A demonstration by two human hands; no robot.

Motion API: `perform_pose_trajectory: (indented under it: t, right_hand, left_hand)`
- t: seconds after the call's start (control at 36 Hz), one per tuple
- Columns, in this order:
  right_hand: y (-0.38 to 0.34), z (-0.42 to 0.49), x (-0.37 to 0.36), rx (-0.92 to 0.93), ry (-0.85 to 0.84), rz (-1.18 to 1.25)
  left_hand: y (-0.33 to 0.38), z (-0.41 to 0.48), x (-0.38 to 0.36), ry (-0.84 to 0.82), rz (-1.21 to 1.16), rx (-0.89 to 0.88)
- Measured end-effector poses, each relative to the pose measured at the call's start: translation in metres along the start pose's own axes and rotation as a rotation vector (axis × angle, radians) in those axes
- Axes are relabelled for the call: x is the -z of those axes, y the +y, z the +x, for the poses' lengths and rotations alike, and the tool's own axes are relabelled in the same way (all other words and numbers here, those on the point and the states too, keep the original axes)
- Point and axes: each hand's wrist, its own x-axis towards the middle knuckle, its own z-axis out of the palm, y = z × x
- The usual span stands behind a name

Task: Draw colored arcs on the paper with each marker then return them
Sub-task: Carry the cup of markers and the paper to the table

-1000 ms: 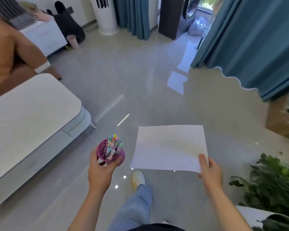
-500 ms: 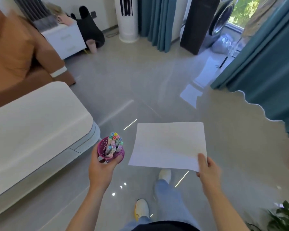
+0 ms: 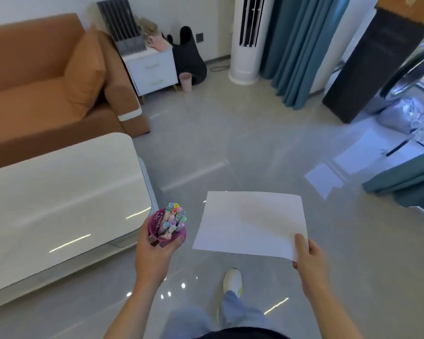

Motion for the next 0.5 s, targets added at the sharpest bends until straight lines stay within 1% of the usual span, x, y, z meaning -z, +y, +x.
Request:
perform_pose_trajectory:
  t: [0.22,0.5]
  right_hand:
    - [-0.076,0.086,-0.031,0.042,-0.074,0.017]
    - [-0.140,0.168,-0.091,-0.029,-0.136,0.003]
  left_hand:
    - [0.033,0.061,-0.046,0.089,-0.055,-0.005]
    - [0.044,0.165,-0.088,0.145,-0.028,0.046]
